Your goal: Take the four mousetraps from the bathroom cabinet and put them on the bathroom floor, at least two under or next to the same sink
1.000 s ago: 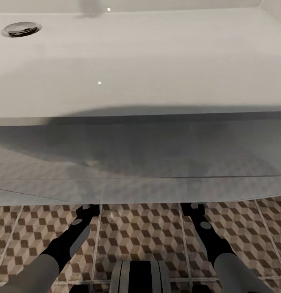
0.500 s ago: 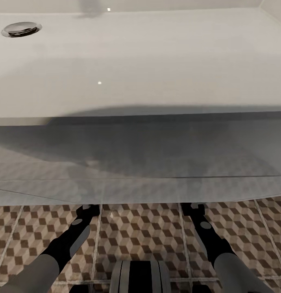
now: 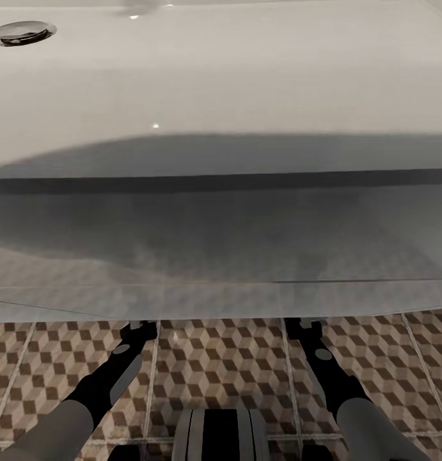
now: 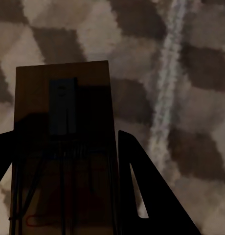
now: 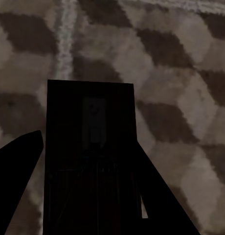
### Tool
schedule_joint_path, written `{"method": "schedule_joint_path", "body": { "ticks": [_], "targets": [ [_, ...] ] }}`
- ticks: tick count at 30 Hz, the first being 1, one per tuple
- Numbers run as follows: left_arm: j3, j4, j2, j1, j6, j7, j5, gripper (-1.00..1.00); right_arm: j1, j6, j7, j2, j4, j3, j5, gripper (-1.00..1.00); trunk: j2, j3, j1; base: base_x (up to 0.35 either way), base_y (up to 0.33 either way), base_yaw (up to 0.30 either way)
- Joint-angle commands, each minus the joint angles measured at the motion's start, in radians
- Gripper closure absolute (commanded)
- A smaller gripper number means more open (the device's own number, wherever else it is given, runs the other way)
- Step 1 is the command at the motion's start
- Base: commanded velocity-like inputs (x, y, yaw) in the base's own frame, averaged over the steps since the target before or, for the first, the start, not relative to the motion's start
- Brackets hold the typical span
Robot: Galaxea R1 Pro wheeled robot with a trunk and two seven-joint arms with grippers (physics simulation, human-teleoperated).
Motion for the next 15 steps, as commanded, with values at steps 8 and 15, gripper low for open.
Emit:
{"method": "schedule_joint_path", "body": {
  "ticks": [8, 15],
  "targets": [
    [-0.008, -0.002, 0.002, -0.001, 0.003, 0.009, 0.004, 1.00, -0.001, -0.004, 0.001, 0.001, 0.001, -0.005, 0.009, 1.00, 0.000, -0.001, 0.000, 0.000, 0.000, 0.000],
    [-0.008, -0.002, 0.002, -0.001, 0.003, 0.009, 0.004, 1.00, -0.001, -0.004, 0.001, 0.001, 0.001, -0.005, 0.008, 1.00, 0.000, -0.001, 0.000, 0.000, 0.000, 0.000]
  ]
}}
